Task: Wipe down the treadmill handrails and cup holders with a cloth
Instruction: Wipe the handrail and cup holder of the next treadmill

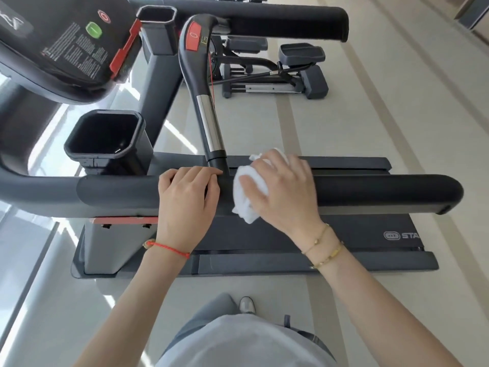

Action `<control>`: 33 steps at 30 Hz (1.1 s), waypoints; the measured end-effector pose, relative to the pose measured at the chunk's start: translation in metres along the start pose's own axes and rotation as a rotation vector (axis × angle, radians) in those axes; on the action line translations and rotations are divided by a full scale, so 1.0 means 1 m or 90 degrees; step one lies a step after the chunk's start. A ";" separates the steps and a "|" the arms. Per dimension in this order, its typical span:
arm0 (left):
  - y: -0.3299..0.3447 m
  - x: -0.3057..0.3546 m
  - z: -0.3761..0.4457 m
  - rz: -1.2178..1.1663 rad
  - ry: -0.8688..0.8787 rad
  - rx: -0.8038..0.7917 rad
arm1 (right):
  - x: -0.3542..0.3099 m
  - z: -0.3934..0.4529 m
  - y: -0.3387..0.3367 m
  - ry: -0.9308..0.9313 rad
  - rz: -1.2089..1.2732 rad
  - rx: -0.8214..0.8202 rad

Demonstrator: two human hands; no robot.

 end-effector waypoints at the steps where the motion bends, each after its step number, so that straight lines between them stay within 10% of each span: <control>1: 0.000 -0.001 0.000 -0.002 0.001 -0.004 | -0.008 0.001 0.003 -0.006 0.005 0.012; 9: 0.000 0.004 0.008 -0.051 0.038 -0.072 | 0.021 -0.016 -0.005 -0.057 -0.013 0.094; 16: 0.012 0.035 0.018 -0.094 0.081 -0.132 | 0.076 -0.029 -0.020 0.146 -0.034 0.155; 24: 0.037 0.083 0.023 -0.091 0.076 -0.165 | 0.071 -0.039 -0.012 -0.080 -0.013 0.151; 33: 0.081 0.181 0.029 -0.101 0.068 -0.143 | 0.216 -0.074 -0.049 -0.007 -0.054 0.165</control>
Point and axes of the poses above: each hand's wrist, its own z-axis towards the middle knuckle, its own y-axis out of the palm, x = y × z, the point moved 4 cm from there along z, towards the middle knuckle, and after that the axes turned 2 degrees about -x, right-handed, at the moved point
